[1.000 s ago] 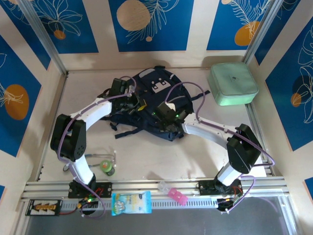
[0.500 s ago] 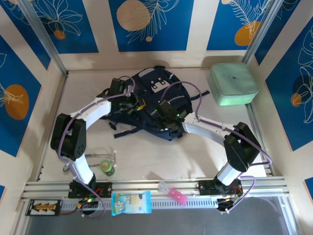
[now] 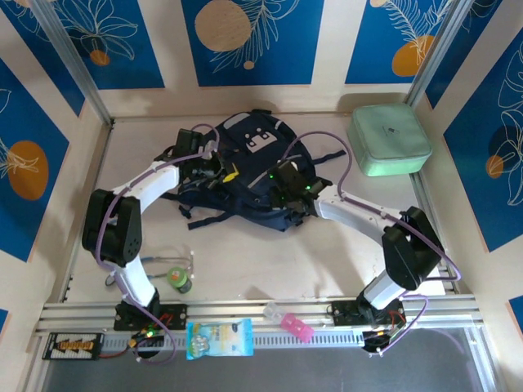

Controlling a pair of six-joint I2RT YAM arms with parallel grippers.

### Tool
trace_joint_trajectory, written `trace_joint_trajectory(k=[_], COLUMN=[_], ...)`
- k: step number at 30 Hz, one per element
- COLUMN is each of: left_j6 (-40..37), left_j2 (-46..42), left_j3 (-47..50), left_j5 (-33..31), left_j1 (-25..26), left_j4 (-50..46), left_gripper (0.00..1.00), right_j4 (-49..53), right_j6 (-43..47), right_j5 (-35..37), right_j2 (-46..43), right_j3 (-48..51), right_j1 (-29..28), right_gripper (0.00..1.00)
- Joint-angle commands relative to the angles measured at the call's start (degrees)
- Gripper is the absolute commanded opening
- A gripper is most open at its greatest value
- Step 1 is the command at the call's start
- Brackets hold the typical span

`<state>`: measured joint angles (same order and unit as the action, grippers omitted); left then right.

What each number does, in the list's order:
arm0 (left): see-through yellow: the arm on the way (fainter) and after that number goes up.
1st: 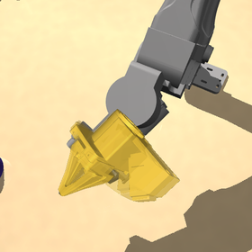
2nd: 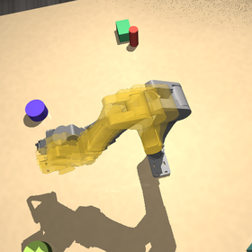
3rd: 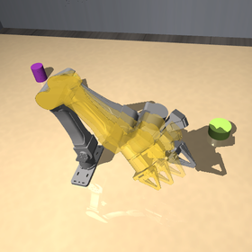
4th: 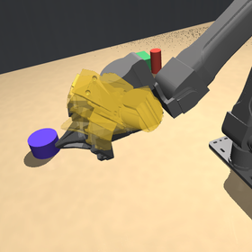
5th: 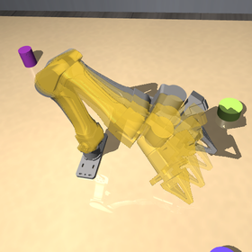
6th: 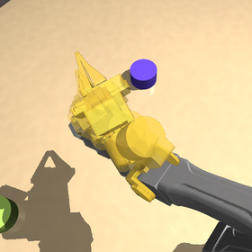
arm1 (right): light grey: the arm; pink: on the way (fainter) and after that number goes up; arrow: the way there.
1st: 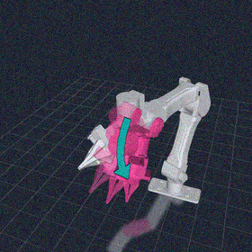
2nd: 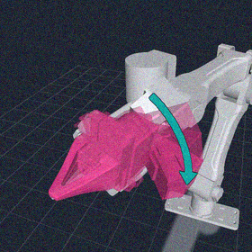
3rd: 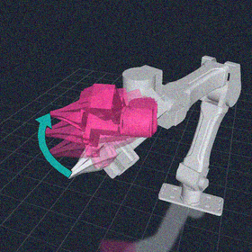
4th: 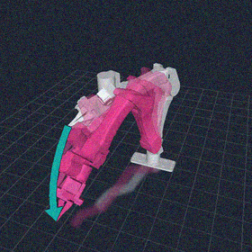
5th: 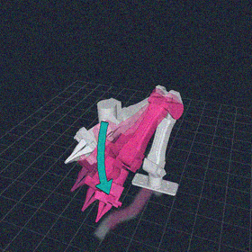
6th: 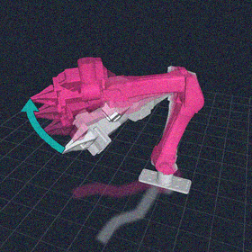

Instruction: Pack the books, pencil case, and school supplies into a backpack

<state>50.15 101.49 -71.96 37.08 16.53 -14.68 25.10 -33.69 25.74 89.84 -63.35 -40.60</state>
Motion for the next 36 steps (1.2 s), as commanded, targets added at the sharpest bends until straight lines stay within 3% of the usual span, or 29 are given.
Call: trace_joint_trajectory(k=[1, 6, 11, 15, 19, 29, 32, 36], left_j6=[-4.62, -5.73, -4.56, -3.25, -1.4, 8.88, 10.25, 9.51], left_j2=[-1.38, -5.23, -12.41, -20.22, -25.56, -30.26, -30.45, -27.17], left_j3=[-1.29, 1.13, 6.58, 12.78, 17.15, 24.69, 26.73, 25.37], left_j5=[-4.08, -7.18, -10.46, -13.94, -12.61, -4.04, -4.24, -2.75], left_j1=[-4.31, -6.01, -9.45, -13.45, -17.6, -17.13, -15.82, -15.39], left_j4=[-2.12, -3.77, -4.44, -4.92, -4.57, 3.92, 5.62, 7.12], left_gripper=[0.15, 0.45, 0.57, 0.74, 0.8, 0.85, 0.78, 0.61], right_j4=[2.05, 0.65, -1.59, -3.64, -6.04, -9.01, -10.39, -10.99], right_j6=[2.72, 6.8, 8.73, 8.77, 7.61, 5.54, 4.16, 3.15], right_j5=[-1.86, -5.48, -10.45, -14.49, -18.26, -25.46, -27.08, -28.1], right_j2=[-2.12, 3.52, 9.04, 13.64, 17.2, 22.86, 22.9, 21.93], right_j3=[0.74, -8.32, -16.04, -20.55, -23.38, -28.85, -28.34, -26.4], right_j1=[1.47, -2.53, -6.59, -8.89, -10.02, -11.13, -11.21, -11.65], right_gripper=[0.06, 0.05, 0.05, 0.05, 0.04, 0.04, 0.04, 0.04])
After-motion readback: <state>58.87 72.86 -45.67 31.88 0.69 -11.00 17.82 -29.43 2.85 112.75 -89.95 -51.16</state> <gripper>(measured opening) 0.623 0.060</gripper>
